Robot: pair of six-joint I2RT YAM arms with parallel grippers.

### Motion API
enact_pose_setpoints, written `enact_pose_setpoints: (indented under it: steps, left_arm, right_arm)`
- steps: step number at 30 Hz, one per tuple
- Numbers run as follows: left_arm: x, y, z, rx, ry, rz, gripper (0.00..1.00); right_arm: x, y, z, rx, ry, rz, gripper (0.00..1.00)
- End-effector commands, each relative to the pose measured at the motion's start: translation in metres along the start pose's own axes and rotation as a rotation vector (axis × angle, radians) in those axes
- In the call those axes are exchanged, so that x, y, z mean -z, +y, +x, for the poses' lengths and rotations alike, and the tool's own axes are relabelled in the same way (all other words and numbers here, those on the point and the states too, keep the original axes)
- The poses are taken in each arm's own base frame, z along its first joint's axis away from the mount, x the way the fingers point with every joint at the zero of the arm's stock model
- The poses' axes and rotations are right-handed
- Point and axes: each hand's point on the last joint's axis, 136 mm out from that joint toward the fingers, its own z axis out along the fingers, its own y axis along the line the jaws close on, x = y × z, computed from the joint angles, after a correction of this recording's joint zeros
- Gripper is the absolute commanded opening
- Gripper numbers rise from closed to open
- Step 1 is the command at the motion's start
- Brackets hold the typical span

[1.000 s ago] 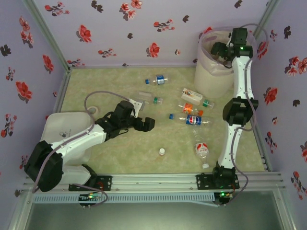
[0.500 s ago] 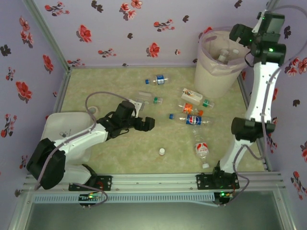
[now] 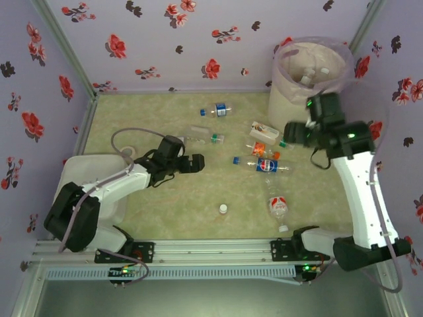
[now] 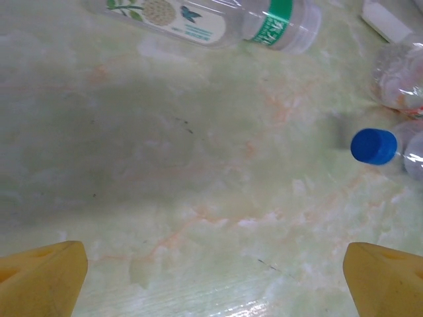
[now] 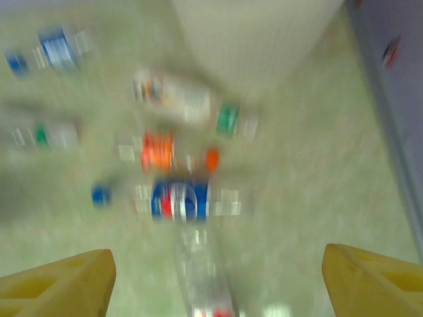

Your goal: Put the plastic bottles in the bin

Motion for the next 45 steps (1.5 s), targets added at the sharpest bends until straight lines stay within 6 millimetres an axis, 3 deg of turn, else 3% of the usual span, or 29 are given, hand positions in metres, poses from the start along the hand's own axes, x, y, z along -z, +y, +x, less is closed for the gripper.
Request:
enact_pose_setpoints:
  steps: [1,3,9,19,25,31,34,37,40,45]
  left_arm:
    - [-0.002,0.006,-0.015,0.041,-0.019,-0.035,1.0]
    - [-0.002,0.007,-0.017,0.037,-0.01,-0.045,1.0]
    - [0.0,0.01,-0.016,0.05,-0.016,-0.045,1.0]
    - [-0.002,0.014,-0.011,0.056,-0.006,-0.053,1.0]
    - [-0.002,0.017,-0.009,0.056,-0.003,-0.058,1.0]
    - [-0.002,0.017,-0.008,0.061,-0.003,-0.058,1.0]
    - [-0.002,0.017,-0.008,0.061,-0.002,-0.058,1.0]
    - [-0.003,0.016,-0.01,0.059,-0.004,-0.057,1.0]
    - [-0.004,0.012,-0.014,0.066,-0.004,-0.051,1.0]
    - [-0.005,0.009,-0.017,0.084,0.0,-0.047,1.0]
  right_arm:
    - [-0.038,0.004,0.08,-0.013,0.31,0.045,0.82]
    - [-0.056,0.008,0.109,-0.022,0.395,0.036,0.83]
    - [-0.103,0.021,0.153,-0.027,0.532,-0.005,0.9]
    - [-0.171,0.016,0.19,0.044,0.622,0.048,0.83]
    - [-0.183,0.013,0.196,0.047,0.621,0.061,0.67]
    - [-0.173,0.01,0.194,0.038,0.599,0.065,0.56]
    - [-0.156,0.012,0.184,0.028,0.57,0.042,0.51]
    - [-0.132,0.028,0.168,0.007,0.514,-0.065,0.5]
    - [-0.101,0.047,0.14,-0.023,0.426,-0.192,0.5]
    - [-0.038,0.055,0.065,-0.019,0.203,-0.289,0.43]
